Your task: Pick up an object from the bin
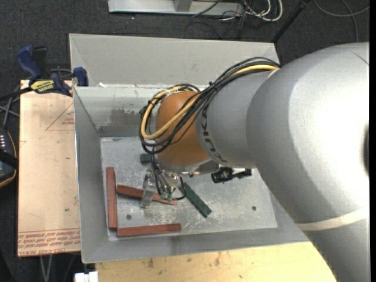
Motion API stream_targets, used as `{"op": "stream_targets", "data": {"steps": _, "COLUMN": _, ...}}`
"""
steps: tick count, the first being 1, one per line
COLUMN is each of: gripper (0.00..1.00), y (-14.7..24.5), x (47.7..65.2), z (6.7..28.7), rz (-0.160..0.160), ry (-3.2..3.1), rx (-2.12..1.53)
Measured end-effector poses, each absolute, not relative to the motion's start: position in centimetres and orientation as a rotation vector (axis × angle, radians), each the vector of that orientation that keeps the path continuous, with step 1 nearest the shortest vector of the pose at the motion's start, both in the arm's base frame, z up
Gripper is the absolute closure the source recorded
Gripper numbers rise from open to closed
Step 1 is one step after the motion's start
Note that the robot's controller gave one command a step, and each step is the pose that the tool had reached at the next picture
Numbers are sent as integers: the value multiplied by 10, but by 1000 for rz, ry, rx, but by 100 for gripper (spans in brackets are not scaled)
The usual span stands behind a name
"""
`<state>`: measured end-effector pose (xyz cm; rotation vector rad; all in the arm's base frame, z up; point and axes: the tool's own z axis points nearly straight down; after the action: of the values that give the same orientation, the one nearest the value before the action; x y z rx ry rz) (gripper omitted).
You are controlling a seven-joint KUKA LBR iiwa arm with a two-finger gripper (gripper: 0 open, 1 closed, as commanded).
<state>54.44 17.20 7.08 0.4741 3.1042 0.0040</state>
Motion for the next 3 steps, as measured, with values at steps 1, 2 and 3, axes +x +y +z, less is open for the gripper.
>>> {"op": "stream_targets", "data": {"steps": 1, "gripper": 100, "y": 172, "x": 544, "z": 71, "rz": 4, "ry": 3104, "rx": 475}}
{"op": "stream_targets", "data": {"steps": 2, "gripper": 100, "y": 172, "x": 544, "z": 71, "rz": 4, "ry": 3104, "rx": 475}}
{"op": "stream_targets", "data": {"steps": 3, "gripper": 100, "y": 172, "x": 543, "z": 74, "rz": 0, "ry": 3108, "rx": 475}}
